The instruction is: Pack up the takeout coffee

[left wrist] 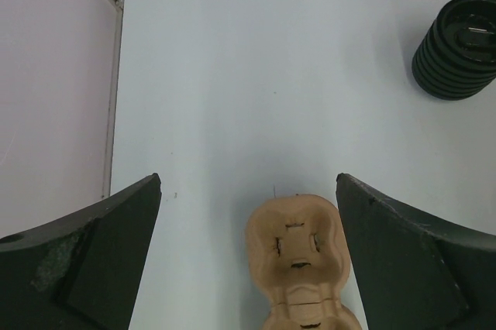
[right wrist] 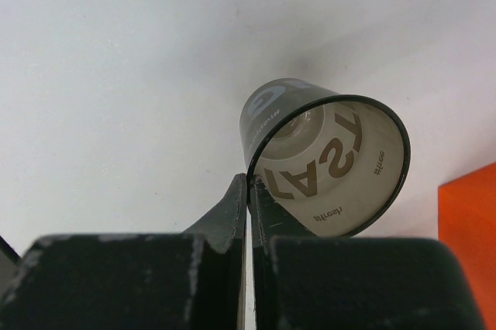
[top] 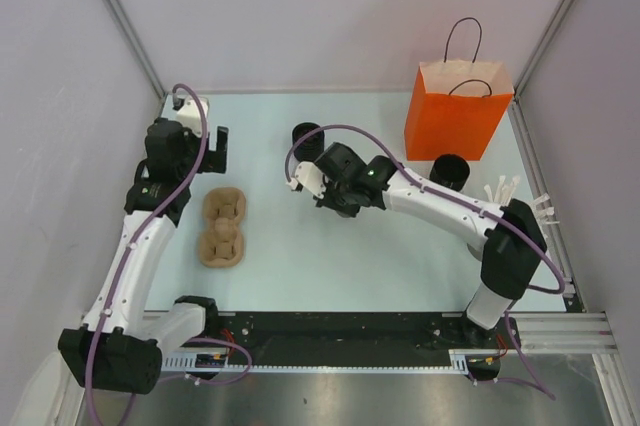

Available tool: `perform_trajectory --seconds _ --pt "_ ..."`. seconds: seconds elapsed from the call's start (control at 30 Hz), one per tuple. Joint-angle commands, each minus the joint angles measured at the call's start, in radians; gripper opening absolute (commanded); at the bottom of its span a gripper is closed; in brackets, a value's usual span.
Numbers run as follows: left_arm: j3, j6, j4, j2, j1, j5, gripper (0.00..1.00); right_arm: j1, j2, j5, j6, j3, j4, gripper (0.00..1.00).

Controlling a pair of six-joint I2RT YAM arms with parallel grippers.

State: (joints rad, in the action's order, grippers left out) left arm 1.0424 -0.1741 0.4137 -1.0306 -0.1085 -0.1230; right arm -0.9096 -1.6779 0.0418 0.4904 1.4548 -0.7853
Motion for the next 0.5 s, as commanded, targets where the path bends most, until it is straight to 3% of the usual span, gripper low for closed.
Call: perform_trajectory --seconds 0.0,0.47 --pt "-0.015 0.048 -0.058 0.030 0.049 0.072 1.00 -0.041 -0.035 0.013 -0.024 -0.005 0.072 0.00" --pt "-0.070 0.068 -0.081 0.069 0.058 0.082 1.00 -0.117 -0.089 0.007 -0.015 -0.033 0.075 0.00"
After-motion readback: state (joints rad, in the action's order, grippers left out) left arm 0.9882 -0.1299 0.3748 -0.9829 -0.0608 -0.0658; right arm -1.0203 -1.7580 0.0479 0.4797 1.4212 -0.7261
